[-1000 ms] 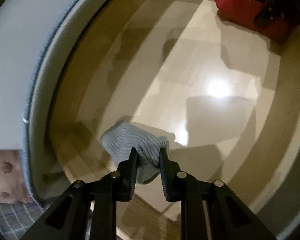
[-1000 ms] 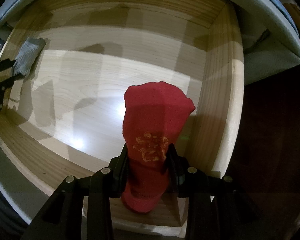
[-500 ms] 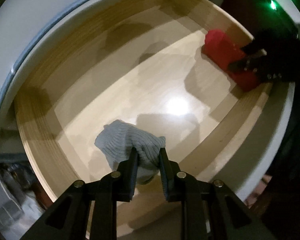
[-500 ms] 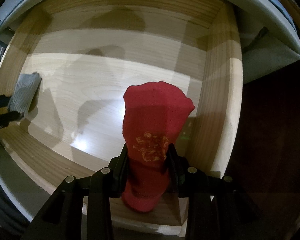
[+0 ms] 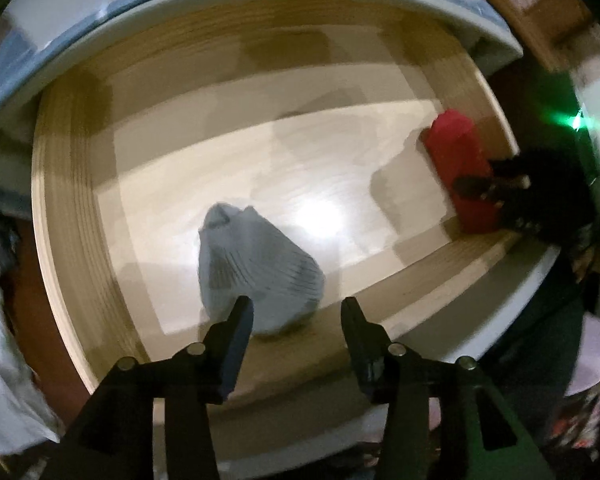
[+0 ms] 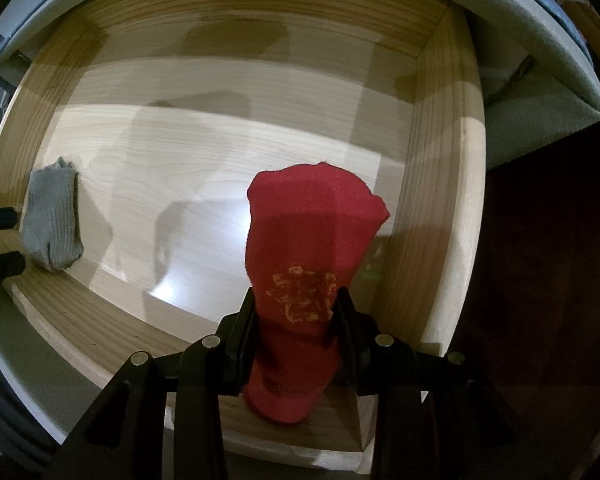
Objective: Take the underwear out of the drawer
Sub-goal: 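Lift the grey underwear with the left gripper out of the drawer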
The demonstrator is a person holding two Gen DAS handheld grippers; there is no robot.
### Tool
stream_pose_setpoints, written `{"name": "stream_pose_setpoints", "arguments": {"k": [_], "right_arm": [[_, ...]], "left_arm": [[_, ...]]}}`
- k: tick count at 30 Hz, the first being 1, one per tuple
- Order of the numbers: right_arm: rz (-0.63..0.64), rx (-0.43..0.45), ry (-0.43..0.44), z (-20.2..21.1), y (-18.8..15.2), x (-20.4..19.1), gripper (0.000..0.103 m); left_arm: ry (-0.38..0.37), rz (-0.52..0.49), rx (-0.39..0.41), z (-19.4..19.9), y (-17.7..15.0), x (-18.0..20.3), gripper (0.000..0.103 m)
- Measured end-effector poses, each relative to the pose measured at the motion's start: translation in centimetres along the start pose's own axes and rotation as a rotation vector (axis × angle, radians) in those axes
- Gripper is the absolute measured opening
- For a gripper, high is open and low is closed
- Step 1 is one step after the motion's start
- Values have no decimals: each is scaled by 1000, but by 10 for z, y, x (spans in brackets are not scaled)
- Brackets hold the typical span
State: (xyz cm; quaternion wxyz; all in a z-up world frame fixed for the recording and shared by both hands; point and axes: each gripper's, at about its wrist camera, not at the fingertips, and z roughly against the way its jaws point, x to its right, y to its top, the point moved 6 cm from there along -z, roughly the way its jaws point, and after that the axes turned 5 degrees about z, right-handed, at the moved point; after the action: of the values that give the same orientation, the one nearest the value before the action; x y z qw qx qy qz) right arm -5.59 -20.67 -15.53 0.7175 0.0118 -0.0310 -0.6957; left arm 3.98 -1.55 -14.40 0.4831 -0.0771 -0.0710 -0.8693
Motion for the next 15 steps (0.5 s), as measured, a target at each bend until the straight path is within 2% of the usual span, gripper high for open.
{"name": "stream_pose_setpoints", "arguments": {"k": [2, 6, 15], "right_arm": [[-1, 1, 1, 0, 1, 0, 32], [1, 1, -6, -1, 0, -1, 32], [14, 2, -22, -1, -2, -5, 33]], "left_arm": [[-31, 64, 3, 4, -1, -4, 63], [-64, 176, -9, 2, 2, -13, 64], [-9, 398, -57, -25, 10, -34, 68]]}}
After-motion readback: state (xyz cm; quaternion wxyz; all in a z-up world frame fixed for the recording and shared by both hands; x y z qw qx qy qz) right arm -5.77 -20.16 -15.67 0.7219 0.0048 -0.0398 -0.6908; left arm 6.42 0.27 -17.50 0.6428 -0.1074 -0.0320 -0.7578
